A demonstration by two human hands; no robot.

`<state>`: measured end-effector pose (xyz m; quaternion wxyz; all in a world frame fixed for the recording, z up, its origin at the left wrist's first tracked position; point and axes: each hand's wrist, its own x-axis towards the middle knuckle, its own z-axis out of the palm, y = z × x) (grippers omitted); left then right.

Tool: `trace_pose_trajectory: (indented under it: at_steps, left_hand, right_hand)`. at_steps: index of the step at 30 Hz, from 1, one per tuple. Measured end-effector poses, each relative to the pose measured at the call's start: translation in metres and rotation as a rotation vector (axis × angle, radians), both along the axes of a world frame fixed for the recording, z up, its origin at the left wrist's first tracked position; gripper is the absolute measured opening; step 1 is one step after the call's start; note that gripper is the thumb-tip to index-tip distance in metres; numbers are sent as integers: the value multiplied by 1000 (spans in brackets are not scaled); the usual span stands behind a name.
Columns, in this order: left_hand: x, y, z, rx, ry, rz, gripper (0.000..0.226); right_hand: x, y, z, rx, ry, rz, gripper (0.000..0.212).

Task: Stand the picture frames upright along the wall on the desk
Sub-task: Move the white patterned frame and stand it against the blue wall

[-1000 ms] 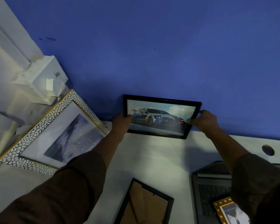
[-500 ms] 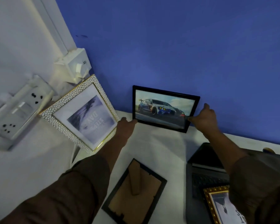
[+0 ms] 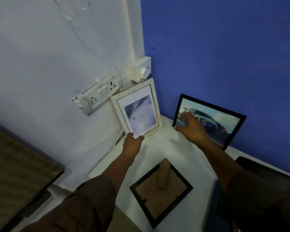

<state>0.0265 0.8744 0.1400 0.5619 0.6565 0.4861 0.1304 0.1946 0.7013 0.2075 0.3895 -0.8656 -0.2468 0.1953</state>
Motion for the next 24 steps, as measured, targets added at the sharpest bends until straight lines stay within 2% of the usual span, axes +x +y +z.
trace_pose_trajectory:
  at_steps: [3, 7, 14, 16, 19, 21, 24]
  left_hand:
    - [-15, 15, 0, -16, -18, 68, 56]
    - [-22, 44, -14, -70, 10, 111, 71]
    - [-7, 89, -43, -55, 37, 123, 56]
    - [2, 105, -51, -43, 41, 96, 59]
    - [15, 126, -58, 2, 23, 60, 59]
    - [24, 140, -61, 80, 32, 12, 49]
    - [34, 153, -62, 202, 53, -92, 27]
  right_hand:
    - [-7, 24, -2, 13, 51, 77, 72]
    - [-5, 56, -9, 1, 56, 135, 68]
    - [12, 115, -25, -46, 26, 154, 61]
    - [23, 138, -20, -41, -93, 172, 59]
    - [43, 176, -6, 1, -382, 228, 59]
    - [54, 201, 3, 3, -560, 304, 59]
    - [64, 227, 5, -127, -744, 436, 64]
